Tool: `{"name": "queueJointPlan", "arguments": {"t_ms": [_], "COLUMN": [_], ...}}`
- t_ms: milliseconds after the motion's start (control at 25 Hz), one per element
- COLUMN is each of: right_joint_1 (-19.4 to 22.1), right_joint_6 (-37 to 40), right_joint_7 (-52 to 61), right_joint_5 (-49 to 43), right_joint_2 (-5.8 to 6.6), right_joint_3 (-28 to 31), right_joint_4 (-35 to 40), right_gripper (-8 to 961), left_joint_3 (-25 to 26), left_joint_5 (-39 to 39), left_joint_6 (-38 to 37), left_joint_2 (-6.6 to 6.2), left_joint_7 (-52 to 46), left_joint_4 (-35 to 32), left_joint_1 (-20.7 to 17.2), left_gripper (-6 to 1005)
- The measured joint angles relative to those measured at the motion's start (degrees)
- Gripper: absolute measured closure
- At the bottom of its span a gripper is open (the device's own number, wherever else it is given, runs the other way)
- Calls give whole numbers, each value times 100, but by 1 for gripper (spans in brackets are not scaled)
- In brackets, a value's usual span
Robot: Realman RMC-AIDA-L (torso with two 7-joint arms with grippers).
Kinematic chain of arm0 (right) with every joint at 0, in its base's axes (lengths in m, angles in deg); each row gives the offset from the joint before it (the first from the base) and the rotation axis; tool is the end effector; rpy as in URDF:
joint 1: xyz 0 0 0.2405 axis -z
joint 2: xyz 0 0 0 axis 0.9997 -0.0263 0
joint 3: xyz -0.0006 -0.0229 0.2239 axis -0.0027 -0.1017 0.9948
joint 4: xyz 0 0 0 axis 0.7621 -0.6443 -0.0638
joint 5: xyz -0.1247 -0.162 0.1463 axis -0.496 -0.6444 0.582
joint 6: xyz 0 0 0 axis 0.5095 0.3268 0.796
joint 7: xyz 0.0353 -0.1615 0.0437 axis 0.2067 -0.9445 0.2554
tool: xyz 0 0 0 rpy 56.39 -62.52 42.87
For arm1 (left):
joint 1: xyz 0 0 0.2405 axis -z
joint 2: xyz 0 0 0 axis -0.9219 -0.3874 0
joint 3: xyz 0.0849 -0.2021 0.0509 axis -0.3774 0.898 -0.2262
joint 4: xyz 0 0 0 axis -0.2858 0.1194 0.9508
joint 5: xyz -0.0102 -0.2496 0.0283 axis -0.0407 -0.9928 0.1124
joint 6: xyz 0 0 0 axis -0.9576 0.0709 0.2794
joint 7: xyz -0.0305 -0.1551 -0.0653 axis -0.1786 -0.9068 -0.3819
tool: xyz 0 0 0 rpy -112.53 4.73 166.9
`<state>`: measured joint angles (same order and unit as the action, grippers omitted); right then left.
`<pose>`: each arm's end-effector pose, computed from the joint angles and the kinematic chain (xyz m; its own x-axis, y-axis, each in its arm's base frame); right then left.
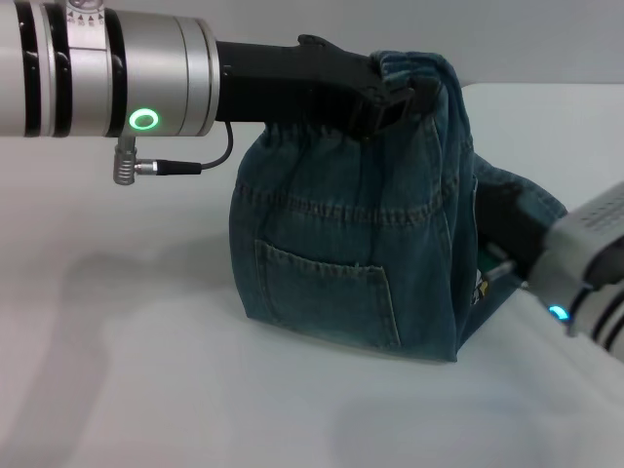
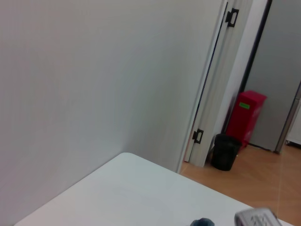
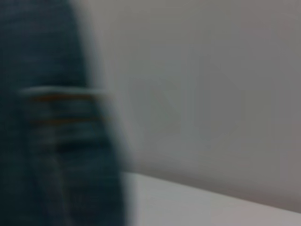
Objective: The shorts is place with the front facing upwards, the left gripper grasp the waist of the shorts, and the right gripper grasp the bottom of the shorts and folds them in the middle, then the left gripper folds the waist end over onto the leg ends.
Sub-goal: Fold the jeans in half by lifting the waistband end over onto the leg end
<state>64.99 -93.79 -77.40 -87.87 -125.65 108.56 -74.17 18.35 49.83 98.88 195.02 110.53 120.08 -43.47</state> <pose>0.2668 0.3811 -0.1036 0.7823 -0.1548 -0.6034 -0.5793 -0.5371 -0.6132 -0.0142 0.3666 0.0188 0.8262 0.3040 0.4742 0.4299 -0.8843 -0.1821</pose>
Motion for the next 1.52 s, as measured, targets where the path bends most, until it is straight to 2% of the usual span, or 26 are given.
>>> {"name": "queueJointPlan", "arguments": {"t_ms": [240,480,720,920,1040,1200,1360,1520], "right_joint_1": [-379,-540,-945,-1199,-1128,-674,-189,193], "right_joint_6": [609,1059,1303,1488,1471,1402,961,603], "right_joint_7": [3,88,93,85,-14,-540,-866,-886], "right_joint_5": [920,1251,1734,1896,1898,1899,1771,1370], "right_joint_2": [1,2,1,1,-2,27,62,60], "right_joint_3": [-1441,-2121,-2587,-2657,-2616,-2313,-1968,-1355], "right_joint_4": [-328,-775,-810,-801,-824,-1029,-1137,-1142], "right_gripper": [953,954,953,953,954,954,954,954], "left_joint_3": [0,0,-6,-20,-7,55,111,113], "left_joint_5": [-3,-8,-10,-10,-11,-11,6,4], "left_joint_6": [-31,-54,-70,-70,-70,-76,-82,-91], "left_joint_2": [3,4,4,11,8,-7,-13,-14], "left_joint_7": [0,0,0,0,0,0,1,67], "left_joint_4": [9,9,-15,-25,-31,-33,-45,-85], "left_joint_1": [2,25,103,113,71,-8,-30,-24], "left_gripper": [911,910,909,909,908,908,907,907]}}
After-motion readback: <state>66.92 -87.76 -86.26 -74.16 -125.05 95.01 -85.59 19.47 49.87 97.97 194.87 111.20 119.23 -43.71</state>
